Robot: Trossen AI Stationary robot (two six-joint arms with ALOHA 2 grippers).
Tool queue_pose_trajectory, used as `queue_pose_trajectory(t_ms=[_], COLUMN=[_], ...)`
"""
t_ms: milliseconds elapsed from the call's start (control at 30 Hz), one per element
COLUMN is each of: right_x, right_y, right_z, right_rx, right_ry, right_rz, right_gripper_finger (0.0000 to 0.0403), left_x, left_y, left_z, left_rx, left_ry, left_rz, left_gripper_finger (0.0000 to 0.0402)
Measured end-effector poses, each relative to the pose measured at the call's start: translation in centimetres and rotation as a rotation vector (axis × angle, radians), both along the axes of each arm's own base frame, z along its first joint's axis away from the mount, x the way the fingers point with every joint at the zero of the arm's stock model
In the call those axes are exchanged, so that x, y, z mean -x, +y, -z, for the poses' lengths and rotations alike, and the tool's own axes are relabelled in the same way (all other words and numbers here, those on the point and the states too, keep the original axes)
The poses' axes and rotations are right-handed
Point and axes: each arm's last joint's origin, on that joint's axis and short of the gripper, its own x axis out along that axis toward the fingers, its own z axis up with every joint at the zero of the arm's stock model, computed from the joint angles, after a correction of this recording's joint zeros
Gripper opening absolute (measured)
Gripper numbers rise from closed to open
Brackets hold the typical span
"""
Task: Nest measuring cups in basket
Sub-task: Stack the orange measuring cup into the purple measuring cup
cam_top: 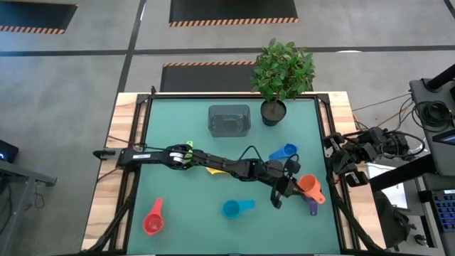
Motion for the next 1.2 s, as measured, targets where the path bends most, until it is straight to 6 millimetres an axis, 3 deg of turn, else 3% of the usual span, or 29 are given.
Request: queue_pose_trajectory(t_ms=[267, 433, 767, 1200], right_x=[0.0, 0.0, 0.0, 0.0], right_y=[0.0, 0.0, 0.0, 0.0], right_z=[0.0, 0.0, 0.0, 0.0], right_rx=[0.0, -0.001, -0.001, -0.001], right_ry=[0.0, 0.002, 0.003, 0.003], right_rz=[0.0, -0.001, -0.001, -0.001], right_gripper_finger=[0.0009, 0.0009, 0.0009, 0.0009], left_x=[-0.1, -0.3, -0.6, -0.7], left_y=[0.0, 0.0, 0.4, 0.7], left_z=[0.5, 2.1, 2.5, 2.8], left_rx=[0.008, 0.005, 0.042, 0.051], left_ry=[-0.011, 0.001, -0.03, -0.027], left_rz=[-0.002, -0.004, -0.017, -0.026], left_gripper_finger=[0.0021, 0.0021, 0.0023, 0.0081])
